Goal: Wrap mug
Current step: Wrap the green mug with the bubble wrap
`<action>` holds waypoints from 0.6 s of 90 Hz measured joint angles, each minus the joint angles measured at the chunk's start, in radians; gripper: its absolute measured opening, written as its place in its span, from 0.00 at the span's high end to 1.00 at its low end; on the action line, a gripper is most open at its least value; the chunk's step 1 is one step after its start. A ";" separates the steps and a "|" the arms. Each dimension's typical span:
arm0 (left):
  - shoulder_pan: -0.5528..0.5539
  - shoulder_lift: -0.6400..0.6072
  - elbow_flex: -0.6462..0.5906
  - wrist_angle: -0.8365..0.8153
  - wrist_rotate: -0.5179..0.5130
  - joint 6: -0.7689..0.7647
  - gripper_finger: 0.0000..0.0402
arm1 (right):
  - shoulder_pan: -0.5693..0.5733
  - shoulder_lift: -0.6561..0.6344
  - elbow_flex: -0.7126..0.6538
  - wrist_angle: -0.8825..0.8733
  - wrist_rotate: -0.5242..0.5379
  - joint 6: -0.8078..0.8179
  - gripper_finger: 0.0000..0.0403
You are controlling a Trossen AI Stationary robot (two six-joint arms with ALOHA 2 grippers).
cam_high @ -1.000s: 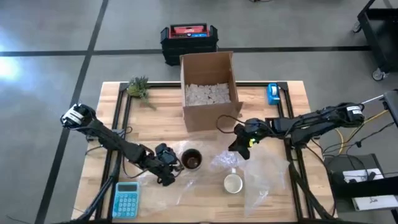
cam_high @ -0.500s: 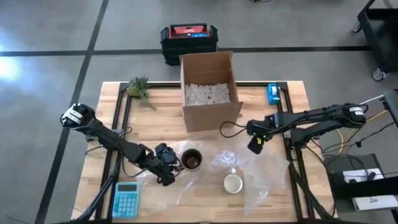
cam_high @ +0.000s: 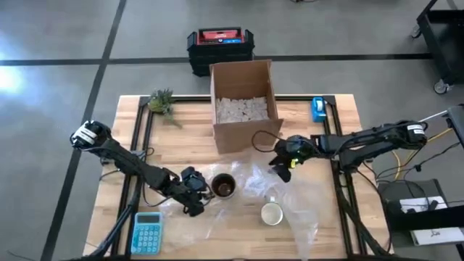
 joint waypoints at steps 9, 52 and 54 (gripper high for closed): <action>0.000 0.000 0.000 0.004 0.000 0.000 0.84 | 0.009 0.000 0.036 0.012 0.001 -0.050 0.50; 0.000 0.000 0.000 0.039 -0.001 0.018 0.84 | 0.125 0.273 0.137 0.353 0.005 -0.116 0.67; 0.000 0.000 0.000 0.041 -0.001 0.018 0.84 | 0.125 0.286 0.157 0.356 0.003 -0.124 0.68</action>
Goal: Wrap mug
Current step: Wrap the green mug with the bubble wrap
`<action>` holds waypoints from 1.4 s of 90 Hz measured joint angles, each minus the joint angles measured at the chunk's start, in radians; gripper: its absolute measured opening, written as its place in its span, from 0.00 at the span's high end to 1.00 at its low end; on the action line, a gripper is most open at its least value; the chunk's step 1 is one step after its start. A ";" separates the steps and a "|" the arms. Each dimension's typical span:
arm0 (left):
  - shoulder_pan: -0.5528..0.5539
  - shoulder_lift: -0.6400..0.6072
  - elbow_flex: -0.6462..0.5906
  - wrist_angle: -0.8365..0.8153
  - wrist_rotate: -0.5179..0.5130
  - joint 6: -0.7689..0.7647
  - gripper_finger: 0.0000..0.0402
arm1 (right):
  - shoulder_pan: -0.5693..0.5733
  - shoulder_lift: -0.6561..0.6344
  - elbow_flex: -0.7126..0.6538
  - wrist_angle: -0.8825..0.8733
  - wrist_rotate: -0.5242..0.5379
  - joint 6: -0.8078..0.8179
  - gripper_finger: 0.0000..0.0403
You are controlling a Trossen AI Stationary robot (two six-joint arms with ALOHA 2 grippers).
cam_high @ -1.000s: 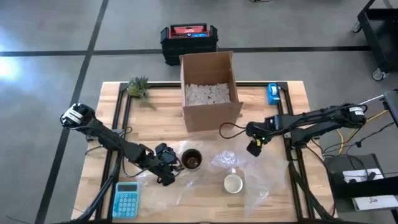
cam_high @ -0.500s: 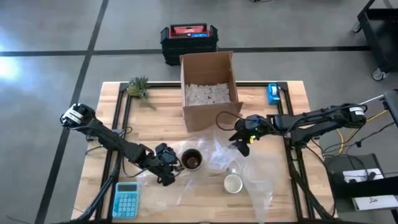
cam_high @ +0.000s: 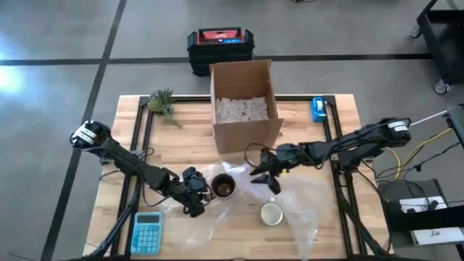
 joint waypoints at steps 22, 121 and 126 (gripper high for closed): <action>0.000 0.000 0.000 0.009 0.000 -0.003 0.84 | 0.005 0.142 0.271 -0.304 -0.044 -0.181 0.93; 0.000 -0.018 0.000 0.038 0.001 -0.003 0.84 | 0.013 0.085 0.688 -1.146 0.177 -0.198 0.98; 0.000 -0.018 0.000 0.036 0.001 -0.003 0.84 | 0.013 0.058 0.665 -1.231 0.246 -0.147 0.96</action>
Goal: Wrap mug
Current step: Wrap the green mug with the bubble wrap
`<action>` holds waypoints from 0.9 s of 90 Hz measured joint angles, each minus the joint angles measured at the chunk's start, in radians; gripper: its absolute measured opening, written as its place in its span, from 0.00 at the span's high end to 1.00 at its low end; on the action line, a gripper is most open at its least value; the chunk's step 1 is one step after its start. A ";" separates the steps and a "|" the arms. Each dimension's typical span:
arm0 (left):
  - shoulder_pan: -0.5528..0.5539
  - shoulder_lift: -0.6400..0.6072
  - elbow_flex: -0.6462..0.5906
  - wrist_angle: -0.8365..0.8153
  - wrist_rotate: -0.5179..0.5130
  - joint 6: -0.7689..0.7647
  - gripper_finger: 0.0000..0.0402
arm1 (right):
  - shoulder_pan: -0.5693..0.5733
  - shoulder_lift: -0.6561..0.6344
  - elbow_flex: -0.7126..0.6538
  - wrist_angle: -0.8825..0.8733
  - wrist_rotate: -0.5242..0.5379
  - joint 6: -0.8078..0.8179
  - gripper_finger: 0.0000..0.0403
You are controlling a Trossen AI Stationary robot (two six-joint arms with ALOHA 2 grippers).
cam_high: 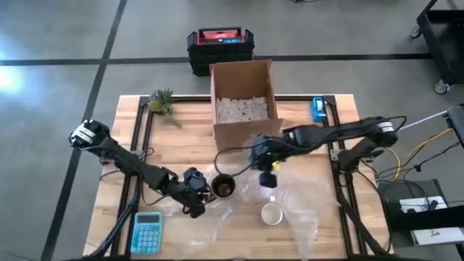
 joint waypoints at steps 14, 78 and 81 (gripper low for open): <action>0.000 0.000 0.000 0.001 0.000 0.000 0.84 | -0.001 -0.110 -0.142 -0.097 0.213 0.146 0.83; 0.000 0.001 0.000 0.022 0.002 0.000 0.84 | -0.075 -0.480 -0.792 0.564 -0.010 0.355 0.35; 0.000 0.001 0.000 0.019 0.002 0.000 0.84 | -0.075 -0.451 -0.811 0.614 -0.028 0.359 0.35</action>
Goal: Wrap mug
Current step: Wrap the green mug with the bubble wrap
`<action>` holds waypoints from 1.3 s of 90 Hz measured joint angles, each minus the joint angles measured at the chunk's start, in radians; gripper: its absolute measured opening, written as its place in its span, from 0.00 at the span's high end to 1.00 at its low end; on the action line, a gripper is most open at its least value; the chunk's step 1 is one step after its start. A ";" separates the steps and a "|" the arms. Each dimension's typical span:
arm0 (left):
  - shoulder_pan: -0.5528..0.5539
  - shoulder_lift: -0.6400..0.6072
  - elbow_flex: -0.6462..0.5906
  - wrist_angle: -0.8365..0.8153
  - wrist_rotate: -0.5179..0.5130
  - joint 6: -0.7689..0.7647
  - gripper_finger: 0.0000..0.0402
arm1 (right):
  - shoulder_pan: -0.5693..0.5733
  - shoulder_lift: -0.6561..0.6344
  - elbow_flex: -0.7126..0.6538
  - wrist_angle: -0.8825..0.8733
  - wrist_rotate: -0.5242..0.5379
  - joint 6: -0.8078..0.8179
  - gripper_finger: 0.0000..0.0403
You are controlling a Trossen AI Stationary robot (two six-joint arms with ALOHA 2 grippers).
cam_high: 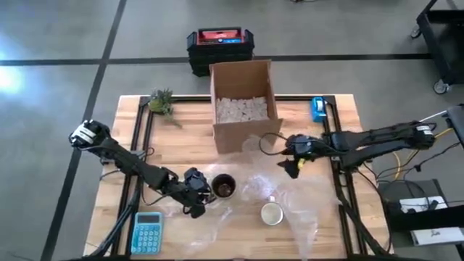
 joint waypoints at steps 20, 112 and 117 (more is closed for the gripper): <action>0.000 0.000 0.000 0.011 0.000 0.000 0.84 | 0.000 0.210 -0.020 0.227 -0.031 -0.015 0.43; -0.001 -0.010 0.000 0.028 0.000 -0.003 0.84 | 0.143 0.688 0.628 0.260 -0.169 -0.390 0.99; -0.001 -0.011 0.000 0.028 0.000 -0.003 0.84 | 0.145 0.721 0.661 0.249 -0.169 -0.400 0.99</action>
